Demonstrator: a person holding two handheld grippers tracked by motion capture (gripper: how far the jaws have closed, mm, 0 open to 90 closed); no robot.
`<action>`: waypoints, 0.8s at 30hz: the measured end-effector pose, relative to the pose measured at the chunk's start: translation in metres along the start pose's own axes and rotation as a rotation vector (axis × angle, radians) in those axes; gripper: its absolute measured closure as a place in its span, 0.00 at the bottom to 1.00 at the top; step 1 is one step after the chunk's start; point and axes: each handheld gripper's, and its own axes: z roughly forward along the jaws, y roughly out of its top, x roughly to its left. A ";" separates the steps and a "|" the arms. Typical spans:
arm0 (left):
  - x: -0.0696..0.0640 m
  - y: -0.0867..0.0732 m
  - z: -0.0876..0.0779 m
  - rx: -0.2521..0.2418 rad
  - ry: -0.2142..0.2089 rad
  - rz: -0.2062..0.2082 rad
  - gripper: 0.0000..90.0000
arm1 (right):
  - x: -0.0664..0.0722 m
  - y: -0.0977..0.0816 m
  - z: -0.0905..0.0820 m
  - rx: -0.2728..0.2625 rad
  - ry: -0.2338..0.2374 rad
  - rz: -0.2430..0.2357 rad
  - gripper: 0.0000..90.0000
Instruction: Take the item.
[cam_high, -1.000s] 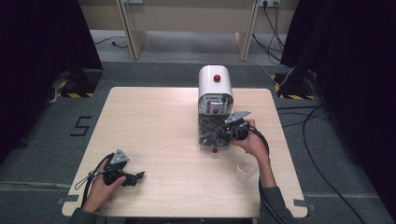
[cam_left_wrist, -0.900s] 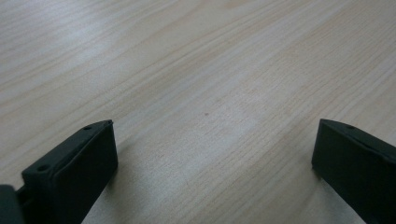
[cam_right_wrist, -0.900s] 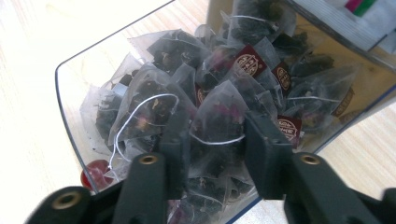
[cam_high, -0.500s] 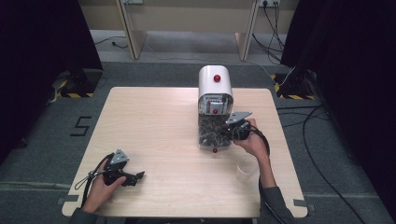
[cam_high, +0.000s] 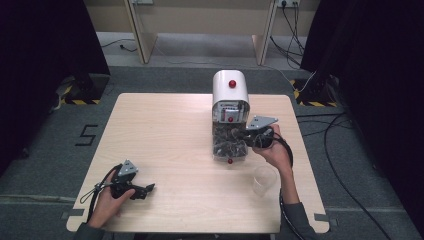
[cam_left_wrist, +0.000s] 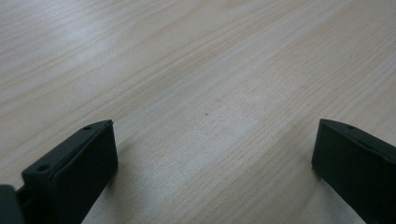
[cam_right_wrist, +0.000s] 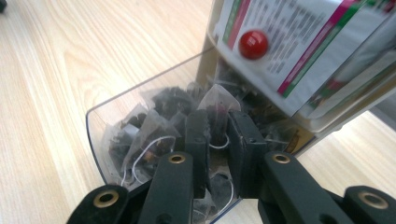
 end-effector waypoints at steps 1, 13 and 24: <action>0.000 0.000 0.000 0.000 -0.001 0.000 0.00 | 0.001 0.002 -0.004 -0.010 -0.004 -0.003 0.88; 0.000 0.000 0.000 0.000 -0.001 0.000 0.00 | 0.005 0.007 -0.015 -0.031 -0.007 0.000 0.88; 0.000 0.000 0.000 0.000 -0.001 0.000 0.00 | 0.005 0.008 -0.023 -0.046 -0.015 0.006 0.88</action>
